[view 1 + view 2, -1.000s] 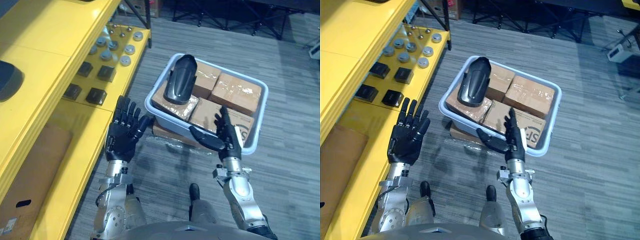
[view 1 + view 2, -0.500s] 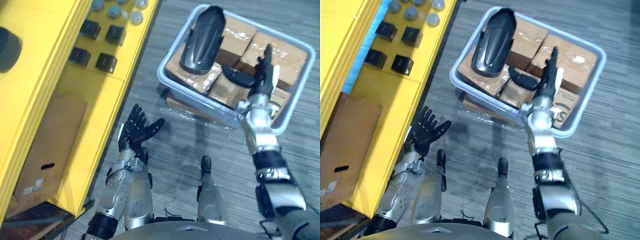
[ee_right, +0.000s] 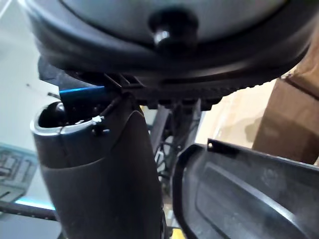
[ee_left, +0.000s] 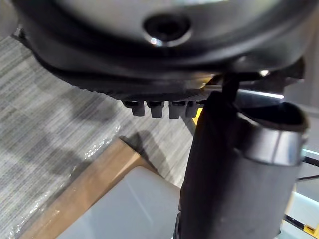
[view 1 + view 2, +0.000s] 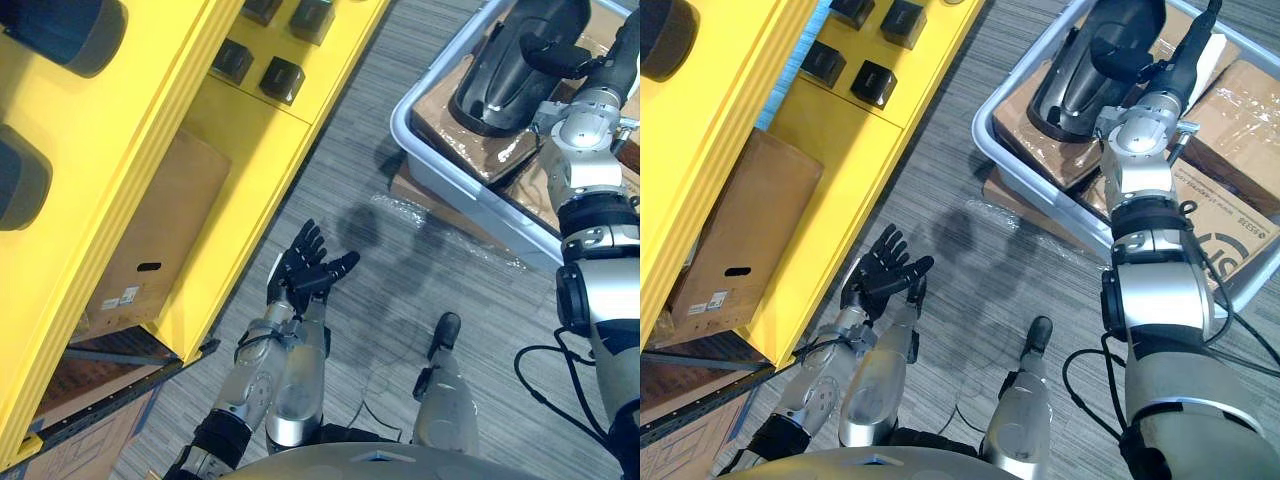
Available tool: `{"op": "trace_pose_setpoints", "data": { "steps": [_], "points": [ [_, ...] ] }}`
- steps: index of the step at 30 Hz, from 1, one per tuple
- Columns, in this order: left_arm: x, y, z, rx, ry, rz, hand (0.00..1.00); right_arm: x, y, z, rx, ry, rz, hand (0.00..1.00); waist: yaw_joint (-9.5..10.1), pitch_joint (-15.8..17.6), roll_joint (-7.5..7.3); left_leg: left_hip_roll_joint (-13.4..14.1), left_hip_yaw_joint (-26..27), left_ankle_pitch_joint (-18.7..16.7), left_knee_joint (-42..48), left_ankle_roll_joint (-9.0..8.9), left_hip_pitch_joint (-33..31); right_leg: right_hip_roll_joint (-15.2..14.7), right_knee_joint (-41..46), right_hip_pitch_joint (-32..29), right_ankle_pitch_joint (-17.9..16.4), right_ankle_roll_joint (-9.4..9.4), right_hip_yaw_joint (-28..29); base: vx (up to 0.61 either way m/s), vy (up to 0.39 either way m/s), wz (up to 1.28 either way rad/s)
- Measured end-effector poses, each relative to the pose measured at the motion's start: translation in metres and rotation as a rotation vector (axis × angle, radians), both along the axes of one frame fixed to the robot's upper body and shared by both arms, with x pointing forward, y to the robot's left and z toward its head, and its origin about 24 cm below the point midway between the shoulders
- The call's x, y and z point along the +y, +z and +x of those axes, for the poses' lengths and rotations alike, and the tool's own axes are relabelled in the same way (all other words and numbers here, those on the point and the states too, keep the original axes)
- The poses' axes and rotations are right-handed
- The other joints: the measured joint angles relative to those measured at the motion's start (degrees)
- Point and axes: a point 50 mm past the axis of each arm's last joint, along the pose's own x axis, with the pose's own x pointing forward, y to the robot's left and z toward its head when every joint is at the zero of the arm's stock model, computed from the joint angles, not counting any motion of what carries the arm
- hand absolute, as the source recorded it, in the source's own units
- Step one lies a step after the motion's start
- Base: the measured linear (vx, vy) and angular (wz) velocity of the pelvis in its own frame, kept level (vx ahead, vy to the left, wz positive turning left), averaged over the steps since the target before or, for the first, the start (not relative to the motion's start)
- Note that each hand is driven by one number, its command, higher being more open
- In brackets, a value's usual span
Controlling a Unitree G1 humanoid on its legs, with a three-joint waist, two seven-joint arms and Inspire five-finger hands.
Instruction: Walk over and take three plastic housings, then place them on the shelf
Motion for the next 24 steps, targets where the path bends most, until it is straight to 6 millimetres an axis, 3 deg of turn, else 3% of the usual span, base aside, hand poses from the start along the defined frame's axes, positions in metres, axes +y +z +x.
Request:
{"op": "trace_pose_setpoints", "data": {
  "steps": [4, 10, 11, 15, 20, 24],
  "points": [
    [-0.009, -0.004, 0.0, 0.016, -0.036, 0.005, 1.0, -0.028, -0.013, -0.006, 0.206, -0.11, 0.069, 1.0, 0.85, 0.3, 0.96, -0.3, -0.7, 1.9, -2.5, 0.07, 0.1, -0.4, 0.9, -0.9, -0.2, -0.18, -1.2, -0.06, -0.004, 0.09],
    [-0.023, -0.012, -0.007, 0.045, -0.072, 0.006, 1.0, -0.04, -0.008, -0.012, 0.364, -0.191, 0.063, 1.0, 1.44, 0.2, 1.06, -0.5, -1.9, 3.6, -4.6, -0.37, 0.2, -1.0, 3.4, -2.1, -1.7, -0.25, -2.9, -0.07, -0.015, 0.1],
    [-0.025, -0.014, -0.009, 0.052, -0.081, 0.008, 1.0, -0.04, -0.009, -0.013, 0.375, -0.199, 0.065, 0.0, 1.53, 0.2, 1.07, -0.6, -2.1, 4.2, -5.4, -0.37, 0.2, -1.3, 4.4, -2.6, -2.1, -0.3, -3.1, -0.06, -0.013, 0.17],
    [-0.027, -0.019, -0.012, 0.071, -0.088, 0.011, 1.0, -0.041, -0.005, -0.014, 0.441, -0.217, 0.039, 0.0, 1.83, 0.2, 1.09, -0.9, -2.1, 5.8, -7.8, -0.21, 1.1, -1.8, 5.1, -3.3, -2.3, -0.22, -3.2, -0.04, -0.01, 0.05],
    [-0.027, -0.02, -0.012, 0.074, -0.086, -0.006, 1.0, -0.065, -0.004, -0.029, 0.57, -0.297, -0.048, 0.0, 1.99, 0.0, 1.31, -1.7, -2.2, 5.9, -7.9, -0.04, 1.6, -2.9, 6.9, -3.3, -3.3, 0.15, -3.3, -0.02, -0.019, 0.03],
    [-0.026, -0.02, -0.013, 0.076, -0.084, -0.005, 1.0, -0.072, -0.012, -0.035, 0.655, -0.336, -0.058, 0.0, 1.76, 0.0, 1.43, -1.7, -2.1, 6.2, -7.9, 0.27, 1.8, -2.9, 6.9, -3.1, -3.3, 0.15, -3.3, 0.0, -0.027, 0.0]
  ]
}}
